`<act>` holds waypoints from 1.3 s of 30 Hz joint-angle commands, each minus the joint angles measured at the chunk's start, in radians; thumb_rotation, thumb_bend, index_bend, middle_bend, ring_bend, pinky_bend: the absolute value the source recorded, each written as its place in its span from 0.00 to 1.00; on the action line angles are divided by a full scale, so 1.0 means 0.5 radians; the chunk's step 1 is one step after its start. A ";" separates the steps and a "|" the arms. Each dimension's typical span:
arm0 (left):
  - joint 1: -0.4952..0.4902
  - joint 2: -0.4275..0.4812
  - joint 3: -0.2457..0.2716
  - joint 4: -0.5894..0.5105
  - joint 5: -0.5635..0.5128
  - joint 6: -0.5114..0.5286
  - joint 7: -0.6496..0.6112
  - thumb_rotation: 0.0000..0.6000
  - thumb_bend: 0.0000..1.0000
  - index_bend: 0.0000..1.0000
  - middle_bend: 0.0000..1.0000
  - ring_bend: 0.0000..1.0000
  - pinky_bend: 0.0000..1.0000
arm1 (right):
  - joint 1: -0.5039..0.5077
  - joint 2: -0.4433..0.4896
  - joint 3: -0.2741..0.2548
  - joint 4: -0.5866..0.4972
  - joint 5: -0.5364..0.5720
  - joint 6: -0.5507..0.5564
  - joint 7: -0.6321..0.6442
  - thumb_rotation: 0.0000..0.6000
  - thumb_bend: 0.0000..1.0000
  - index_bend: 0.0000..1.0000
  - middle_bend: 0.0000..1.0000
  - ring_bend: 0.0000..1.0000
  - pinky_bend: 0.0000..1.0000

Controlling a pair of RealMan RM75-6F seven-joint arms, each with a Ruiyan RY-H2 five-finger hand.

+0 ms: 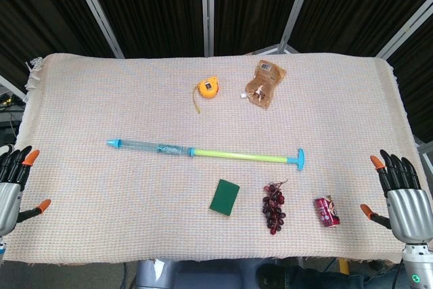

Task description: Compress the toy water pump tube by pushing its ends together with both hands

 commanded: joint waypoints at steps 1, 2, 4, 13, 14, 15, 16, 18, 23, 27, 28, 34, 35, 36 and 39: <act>0.002 -0.005 -0.004 0.000 0.000 -0.006 0.008 1.00 0.00 0.00 0.00 0.00 0.00 | -0.007 -0.001 0.006 0.002 -0.007 -0.002 0.001 1.00 0.00 0.00 0.00 0.00 0.00; 0.003 -0.007 -0.006 0.000 0.001 -0.008 0.010 1.00 0.00 0.00 0.00 0.00 0.00 | -0.009 -0.002 0.007 0.005 -0.011 -0.006 -0.002 1.00 0.00 0.00 0.00 0.00 0.00; 0.004 -0.010 -0.008 0.002 0.002 -0.010 0.015 1.00 0.00 0.00 0.00 0.00 0.00 | -0.011 -0.006 0.009 0.009 -0.013 -0.014 -0.009 1.00 0.00 0.00 0.00 0.00 0.00; 0.004 -0.006 -0.018 0.007 0.009 -0.040 -0.004 1.00 0.00 0.00 0.00 0.00 0.00 | 0.121 -0.070 0.097 0.050 0.031 -0.242 -0.024 1.00 0.00 0.00 0.78 0.84 0.53; -0.002 -0.010 -0.021 0.009 0.004 -0.054 -0.003 1.00 0.00 0.00 0.00 0.00 0.00 | 0.166 -0.076 0.123 0.057 0.048 -0.304 -0.035 1.00 0.00 0.00 0.83 0.89 0.74; -0.012 -0.016 -0.027 0.014 -0.003 -0.074 -0.001 1.00 0.00 0.00 0.00 0.00 0.00 | 0.231 -0.081 0.156 0.056 0.083 -0.405 -0.049 1.00 0.00 0.00 0.87 0.92 0.86; -0.019 -0.022 -0.031 0.018 -0.008 -0.089 0.003 1.00 0.00 0.00 0.00 0.00 0.00 | 0.283 -0.080 0.180 0.046 0.118 -0.491 -0.064 1.00 0.00 0.00 0.89 0.94 0.92; -0.034 -0.035 -0.041 0.030 -0.023 -0.121 0.023 1.00 0.00 0.00 0.00 0.00 0.00 | 0.410 -0.084 0.244 0.029 0.200 -0.686 -0.108 1.00 0.00 0.04 0.93 0.98 0.99; -0.055 -0.069 -0.056 0.061 -0.076 -0.184 0.070 1.00 0.00 0.00 0.00 0.00 0.00 | 0.693 -0.161 0.365 0.036 0.463 -1.146 -0.141 1.00 0.00 0.17 0.98 1.00 1.00; -0.073 -0.094 -0.073 0.095 -0.132 -0.238 0.091 1.00 0.00 0.00 0.00 0.00 0.00 | 0.869 -0.322 0.413 0.188 0.619 -1.362 -0.228 1.00 0.00 0.28 1.00 1.00 1.00; -0.077 -0.098 -0.075 0.102 -0.143 -0.249 0.093 1.00 0.00 0.00 0.00 0.00 0.00 | 0.898 -0.354 0.416 0.221 0.645 -1.397 -0.246 1.00 0.00 0.29 1.00 1.00 1.00; -0.096 -0.128 -0.096 0.153 -0.216 -0.310 0.112 1.00 0.00 0.00 0.00 0.00 0.00 | 1.086 -0.599 0.422 0.462 0.871 -1.600 -0.412 1.00 0.03 0.38 1.00 1.00 1.00; -0.098 -0.130 -0.098 0.156 -0.222 -0.314 0.112 1.00 0.00 0.00 0.00 0.00 0.00 | 1.102 -0.624 0.422 0.487 0.895 -1.611 -0.432 1.00 0.05 0.39 1.00 1.00 1.00; -0.100 -0.132 -0.101 0.159 -0.228 -0.319 0.112 1.00 0.00 0.00 0.00 0.00 0.00 | 1.127 -0.661 0.421 0.526 0.935 -1.624 -0.468 1.00 0.06 0.40 1.00 1.00 1.00; -0.103 -0.137 -0.103 0.169 -0.241 -0.332 0.115 1.00 0.00 0.00 0.00 0.00 0.00 | 1.173 -0.745 0.413 0.622 1.040 -1.653 -0.536 1.00 0.09 0.44 1.00 1.00 1.00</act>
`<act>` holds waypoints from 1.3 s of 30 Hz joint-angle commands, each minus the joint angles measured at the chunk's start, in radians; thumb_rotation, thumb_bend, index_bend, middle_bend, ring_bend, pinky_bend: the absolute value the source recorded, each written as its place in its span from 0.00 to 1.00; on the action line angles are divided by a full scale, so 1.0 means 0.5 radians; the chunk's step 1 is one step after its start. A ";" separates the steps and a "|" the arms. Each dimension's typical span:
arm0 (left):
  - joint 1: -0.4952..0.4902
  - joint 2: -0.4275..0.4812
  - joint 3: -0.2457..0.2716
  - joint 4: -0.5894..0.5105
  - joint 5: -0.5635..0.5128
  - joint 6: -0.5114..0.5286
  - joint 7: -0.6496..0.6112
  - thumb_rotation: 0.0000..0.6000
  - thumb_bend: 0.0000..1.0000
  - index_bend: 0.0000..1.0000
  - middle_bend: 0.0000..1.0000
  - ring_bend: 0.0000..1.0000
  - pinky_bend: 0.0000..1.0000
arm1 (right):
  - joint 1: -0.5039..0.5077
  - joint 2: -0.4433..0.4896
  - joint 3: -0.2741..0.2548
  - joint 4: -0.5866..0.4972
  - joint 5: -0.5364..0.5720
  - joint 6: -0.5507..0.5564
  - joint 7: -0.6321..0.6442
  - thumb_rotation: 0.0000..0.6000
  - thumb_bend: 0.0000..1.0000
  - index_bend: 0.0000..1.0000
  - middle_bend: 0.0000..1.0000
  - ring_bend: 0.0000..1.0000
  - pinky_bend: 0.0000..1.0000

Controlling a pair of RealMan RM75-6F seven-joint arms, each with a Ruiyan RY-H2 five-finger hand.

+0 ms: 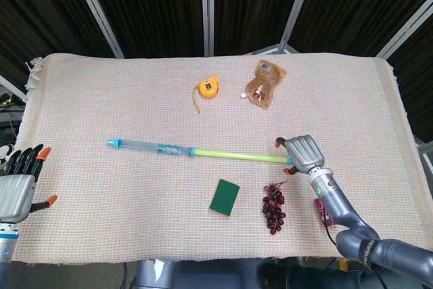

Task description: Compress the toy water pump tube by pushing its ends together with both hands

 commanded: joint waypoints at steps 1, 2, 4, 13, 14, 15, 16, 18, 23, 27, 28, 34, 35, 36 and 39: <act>-0.003 -0.005 -0.002 0.009 -0.009 -0.010 0.003 1.00 0.00 0.00 0.00 0.00 0.00 | 0.064 -0.124 -0.007 0.138 0.137 -0.055 -0.088 1.00 0.10 0.45 1.00 1.00 1.00; -0.004 -0.006 -0.002 0.011 -0.011 -0.013 0.003 1.00 0.00 0.00 0.00 0.00 0.00 | 0.072 -0.146 -0.012 0.165 0.156 -0.056 -0.098 1.00 0.11 0.45 1.00 1.00 1.00; -0.005 -0.008 -0.003 0.013 -0.016 -0.018 0.000 1.00 0.00 0.00 0.00 0.00 0.00 | 0.081 -0.181 -0.023 0.207 0.183 -0.057 -0.110 1.00 0.14 0.46 1.00 1.00 1.00; -0.015 -0.024 -0.004 0.029 -0.035 -0.043 0.020 1.00 0.00 0.00 0.00 0.00 0.00 | 0.119 -0.258 -0.055 0.329 0.235 -0.079 -0.103 1.00 0.18 0.50 1.00 1.00 1.00; -0.016 -0.026 -0.004 0.030 -0.037 -0.046 0.023 1.00 0.00 0.00 0.00 0.00 0.00 | 0.122 -0.259 -0.058 0.335 0.240 -0.082 -0.104 1.00 0.19 0.50 1.00 1.00 1.00; -0.017 -0.028 -0.004 0.031 -0.039 -0.049 0.026 1.00 0.00 0.00 0.00 0.00 0.00 | 0.125 -0.259 -0.061 0.340 0.245 -0.084 -0.107 1.00 0.19 0.50 1.00 1.00 1.00; -0.018 -0.030 -0.005 0.032 -0.042 -0.052 0.029 1.00 0.00 0.00 0.00 0.00 0.00 | 0.127 -0.260 -0.065 0.344 0.250 -0.086 -0.109 1.00 0.19 0.50 1.00 1.00 1.00; -0.020 -0.033 -0.005 0.034 -0.046 -0.056 0.034 1.00 0.00 0.00 0.00 0.00 0.00 | 0.132 -0.260 -0.074 0.352 0.260 -0.094 -0.115 1.00 0.19 0.51 1.00 1.00 1.00; -0.023 -0.038 -0.004 0.037 -0.047 -0.061 0.039 1.00 0.00 0.00 0.00 0.00 0.00 | 0.138 -0.267 -0.084 0.370 0.279 -0.103 -0.116 1.00 0.20 0.52 1.00 1.00 1.00; -0.024 -0.041 -0.005 0.039 -0.051 -0.064 0.041 1.00 0.00 0.00 0.00 0.00 0.00 | 0.143 -0.290 -0.098 0.419 0.303 -0.116 -0.115 1.00 0.21 0.52 1.00 1.00 1.00; -0.024 -0.042 -0.004 0.040 -0.051 -0.064 0.042 1.00 0.00 0.00 0.00 0.00 0.00 | 0.144 -0.296 -0.099 0.429 0.306 -0.117 -0.111 1.00 0.21 0.52 1.00 1.00 1.00; -0.030 -0.050 -0.003 0.048 -0.063 -0.080 0.052 1.00 0.00 0.00 0.00 0.00 0.00 | 0.152 -0.329 -0.116 0.499 0.311 -0.140 -0.090 1.00 0.24 0.52 1.00 1.00 1.00; -0.032 -0.052 -0.003 0.050 -0.066 -0.085 0.055 1.00 0.00 0.00 0.00 0.00 0.00 | 0.153 -0.333 -0.115 0.506 0.309 -0.142 -0.082 1.00 0.26 0.52 1.00 1.00 1.00; -0.034 -0.053 -0.003 0.052 -0.070 -0.090 0.057 1.00 0.00 0.00 0.00 0.00 0.00 | 0.154 -0.335 -0.116 0.512 0.306 -0.143 -0.074 1.00 0.27 0.53 1.00 1.00 1.00; -0.040 -0.057 -0.004 0.055 -0.080 -0.105 0.064 1.00 0.00 0.00 0.00 0.00 0.00 | 0.153 -0.337 -0.117 0.518 0.299 -0.143 -0.059 1.00 0.32 0.58 1.00 1.00 1.00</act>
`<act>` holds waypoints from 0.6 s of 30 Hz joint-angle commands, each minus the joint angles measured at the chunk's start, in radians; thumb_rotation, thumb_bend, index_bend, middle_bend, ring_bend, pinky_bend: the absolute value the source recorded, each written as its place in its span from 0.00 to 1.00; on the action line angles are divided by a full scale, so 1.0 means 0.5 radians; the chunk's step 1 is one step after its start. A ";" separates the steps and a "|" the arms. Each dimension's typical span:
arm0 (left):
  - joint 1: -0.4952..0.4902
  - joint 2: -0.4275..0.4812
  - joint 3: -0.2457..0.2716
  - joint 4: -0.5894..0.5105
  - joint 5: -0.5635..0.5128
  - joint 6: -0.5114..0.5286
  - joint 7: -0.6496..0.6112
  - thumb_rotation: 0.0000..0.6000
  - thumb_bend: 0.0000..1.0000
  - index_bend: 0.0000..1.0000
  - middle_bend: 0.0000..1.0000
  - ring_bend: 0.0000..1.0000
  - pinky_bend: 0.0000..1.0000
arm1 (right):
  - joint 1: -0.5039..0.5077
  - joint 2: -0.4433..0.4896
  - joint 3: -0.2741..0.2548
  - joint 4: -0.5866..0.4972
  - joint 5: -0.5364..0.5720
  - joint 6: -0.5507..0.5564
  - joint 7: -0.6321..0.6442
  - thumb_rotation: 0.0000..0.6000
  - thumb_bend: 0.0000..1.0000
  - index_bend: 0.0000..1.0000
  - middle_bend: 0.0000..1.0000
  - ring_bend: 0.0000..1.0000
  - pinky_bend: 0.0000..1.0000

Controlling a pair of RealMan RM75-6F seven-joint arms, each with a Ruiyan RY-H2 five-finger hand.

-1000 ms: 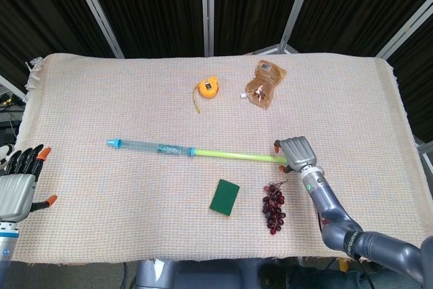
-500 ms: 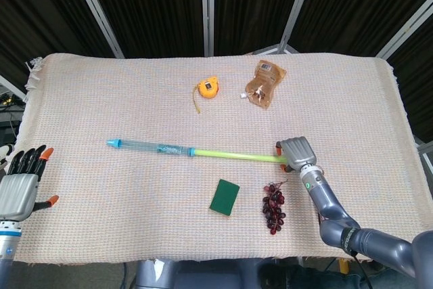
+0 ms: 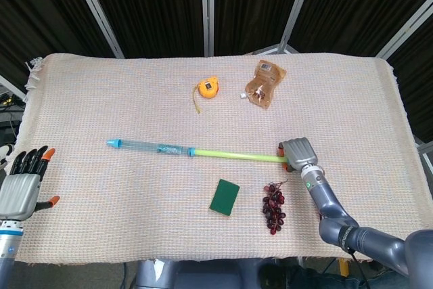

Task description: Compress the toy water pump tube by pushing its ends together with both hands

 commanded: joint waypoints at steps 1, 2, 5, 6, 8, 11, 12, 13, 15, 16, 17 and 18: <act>-0.007 -0.003 -0.002 0.002 -0.012 -0.015 0.008 1.00 0.00 0.00 0.00 0.00 0.00 | -0.001 0.000 -0.001 0.003 -0.008 0.001 0.010 1.00 0.32 0.59 1.00 1.00 1.00; -0.014 -0.006 -0.006 0.002 -0.021 -0.027 0.014 1.00 0.00 0.00 0.00 0.00 0.00 | -0.001 0.002 0.000 0.002 -0.013 0.004 0.017 1.00 0.33 0.61 1.00 1.00 1.00; -0.047 -0.027 -0.033 0.022 -0.038 -0.055 0.021 1.00 0.01 0.00 0.21 0.17 0.13 | -0.004 0.014 0.001 -0.012 -0.025 0.010 0.034 1.00 0.34 0.64 1.00 1.00 1.00; -0.060 -0.035 -0.043 0.032 -0.038 -0.065 0.017 1.00 0.02 0.00 0.31 0.25 0.20 | -0.005 0.018 0.001 -0.016 -0.027 0.012 0.036 1.00 0.35 0.64 1.00 1.00 1.00; -0.118 -0.071 -0.081 0.075 -0.032 -0.116 -0.029 1.00 0.05 0.01 0.52 0.46 0.39 | -0.007 0.031 0.001 -0.031 -0.029 0.020 0.035 1.00 0.35 0.65 1.00 1.00 1.00; -0.249 -0.154 -0.138 0.236 0.043 -0.209 -0.114 1.00 0.05 0.14 0.76 0.71 0.80 | -0.007 0.046 0.003 -0.054 -0.017 0.027 0.025 1.00 0.35 0.65 1.00 1.00 1.00; -0.294 -0.183 -0.153 0.288 0.065 -0.246 -0.145 1.00 0.05 0.17 0.79 0.75 0.87 | -0.006 0.049 0.004 -0.061 -0.014 0.030 0.020 1.00 0.35 0.65 1.00 1.00 1.00; -0.343 -0.209 -0.166 0.340 0.089 -0.290 -0.178 1.00 0.05 0.21 0.83 0.80 0.95 | -0.004 0.053 0.004 -0.067 -0.011 0.034 0.012 1.00 0.35 0.65 1.00 1.00 1.00; -0.462 -0.267 -0.199 0.462 0.133 -0.400 -0.260 1.00 0.05 0.27 0.87 0.84 1.00 | -0.001 0.060 0.005 -0.083 -0.004 0.047 -0.009 1.00 0.37 0.65 1.00 1.00 1.00; -0.510 -0.290 -0.212 0.510 0.146 -0.444 -0.284 1.00 0.05 0.28 0.89 0.85 1.00 | 0.001 0.063 0.006 -0.091 -0.001 0.052 -0.018 1.00 0.38 0.65 1.00 1.00 1.00; -0.543 -0.303 -0.221 0.536 0.150 -0.479 -0.292 1.00 0.05 0.29 0.90 0.86 1.00 | 0.002 0.066 0.006 -0.096 0.002 0.054 -0.022 1.00 0.39 0.65 1.00 1.00 1.00; -0.593 -0.328 -0.237 0.578 0.142 -0.541 -0.316 1.00 0.05 0.29 0.90 0.86 1.00 | 0.003 0.070 0.007 -0.105 0.006 0.058 -0.030 1.00 0.40 0.65 1.00 1.00 1.00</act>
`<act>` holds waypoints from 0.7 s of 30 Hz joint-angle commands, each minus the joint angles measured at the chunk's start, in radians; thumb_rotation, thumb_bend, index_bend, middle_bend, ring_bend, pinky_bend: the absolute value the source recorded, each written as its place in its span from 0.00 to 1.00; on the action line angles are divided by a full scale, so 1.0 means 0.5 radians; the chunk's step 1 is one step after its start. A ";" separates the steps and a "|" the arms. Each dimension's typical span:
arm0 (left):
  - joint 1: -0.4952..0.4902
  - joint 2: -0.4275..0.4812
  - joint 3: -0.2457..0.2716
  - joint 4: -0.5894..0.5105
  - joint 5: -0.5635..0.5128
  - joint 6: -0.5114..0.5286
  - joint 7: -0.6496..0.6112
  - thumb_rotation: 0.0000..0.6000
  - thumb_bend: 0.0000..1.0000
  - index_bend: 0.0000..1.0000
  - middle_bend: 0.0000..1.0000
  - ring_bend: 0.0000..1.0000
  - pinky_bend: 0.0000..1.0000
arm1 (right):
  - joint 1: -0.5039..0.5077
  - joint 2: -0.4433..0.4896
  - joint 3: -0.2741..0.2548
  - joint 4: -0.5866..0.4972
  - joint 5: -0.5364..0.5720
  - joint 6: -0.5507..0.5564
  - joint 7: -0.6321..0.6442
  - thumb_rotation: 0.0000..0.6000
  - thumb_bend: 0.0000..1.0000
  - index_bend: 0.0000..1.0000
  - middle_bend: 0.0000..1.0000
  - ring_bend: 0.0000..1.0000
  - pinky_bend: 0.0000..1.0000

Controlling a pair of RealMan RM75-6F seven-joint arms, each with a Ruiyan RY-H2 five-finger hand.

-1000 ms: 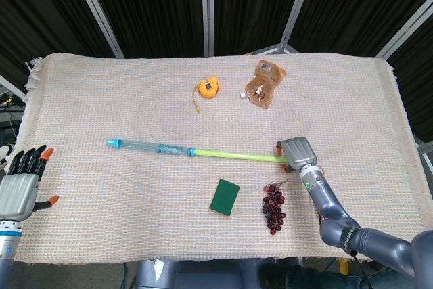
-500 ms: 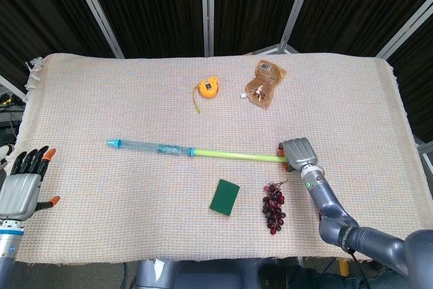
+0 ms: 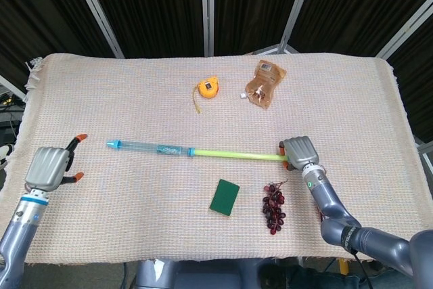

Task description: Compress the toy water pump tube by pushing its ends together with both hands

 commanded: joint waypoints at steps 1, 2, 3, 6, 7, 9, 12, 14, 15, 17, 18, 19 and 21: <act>-0.223 -0.127 -0.083 0.193 0.028 -0.253 -0.122 1.00 0.07 0.30 0.91 0.86 1.00 | 0.004 0.012 0.001 -0.024 0.011 0.012 -0.020 1.00 0.40 0.65 1.00 1.00 1.00; -0.282 -0.161 -0.100 0.246 -0.007 -0.344 -0.127 1.00 0.09 0.30 0.91 0.86 1.00 | 0.006 0.018 0.000 -0.036 0.015 0.018 -0.031 1.00 0.40 0.66 1.00 1.00 1.00; -0.338 -0.207 -0.115 0.302 -0.051 -0.434 -0.120 1.00 0.11 0.30 0.91 0.86 1.00 | 0.009 0.025 -0.003 -0.044 0.017 0.023 -0.050 1.00 0.40 0.66 1.00 1.00 1.00; -0.440 -0.352 -0.146 0.449 -0.162 -0.591 -0.115 1.00 0.13 0.32 0.91 0.86 1.00 | 0.016 0.033 -0.005 -0.061 0.039 0.031 -0.083 1.00 0.40 0.66 1.00 1.00 1.00; -0.455 -0.377 -0.146 0.479 -0.176 -0.608 -0.107 1.00 0.13 0.33 0.91 0.86 1.00 | 0.018 0.034 -0.005 -0.064 0.046 0.031 -0.088 1.00 0.40 0.66 1.00 1.00 1.00; -0.486 -0.432 -0.144 0.547 -0.206 -0.646 -0.086 1.00 0.13 0.33 0.91 0.86 1.00 | 0.022 0.035 -0.004 -0.069 0.057 0.033 -0.099 1.00 0.40 0.66 1.00 1.00 1.00; -0.530 -0.514 -0.137 0.653 -0.260 -0.710 -0.046 1.00 0.14 0.33 0.91 0.86 1.00 | 0.029 0.033 -0.002 -0.074 0.075 0.033 -0.107 1.00 0.40 0.66 1.00 1.00 1.00; -0.553 -0.570 -0.134 0.728 -0.294 -0.735 -0.031 1.00 0.16 0.34 0.91 0.86 1.00 | 0.033 0.032 -0.004 -0.075 0.083 0.033 -0.112 1.00 0.40 0.66 1.00 1.00 1.00; -0.562 -0.590 -0.133 0.756 -0.305 -0.743 -0.029 1.00 0.17 0.35 0.91 0.86 1.00 | 0.035 0.031 -0.005 -0.075 0.083 0.035 -0.114 1.00 0.40 0.66 1.00 1.00 1.00; -0.576 -0.622 -0.135 0.801 -0.325 -0.757 -0.039 1.00 0.17 0.36 0.91 0.86 1.00 | 0.036 0.032 -0.006 -0.075 0.081 0.039 -0.113 1.00 0.41 0.66 1.00 1.00 1.00; -0.582 -0.634 -0.135 0.819 -0.332 -0.763 -0.045 1.00 0.18 0.36 0.91 0.86 1.00 | 0.036 0.032 -0.007 -0.075 0.081 0.041 -0.111 1.00 0.41 0.66 1.00 1.00 1.00; -0.592 -0.649 -0.133 0.842 -0.342 -0.778 -0.050 1.00 0.19 0.37 0.91 0.86 1.00 | 0.036 0.035 -0.007 -0.074 0.082 0.043 -0.109 1.00 0.41 0.66 1.00 1.00 1.00; -0.609 -0.670 -0.133 0.872 -0.354 -0.798 -0.062 1.00 0.20 0.38 0.91 0.86 1.00 | 0.037 0.039 -0.008 -0.073 0.083 0.045 -0.109 1.00 0.41 0.66 1.00 1.00 1.00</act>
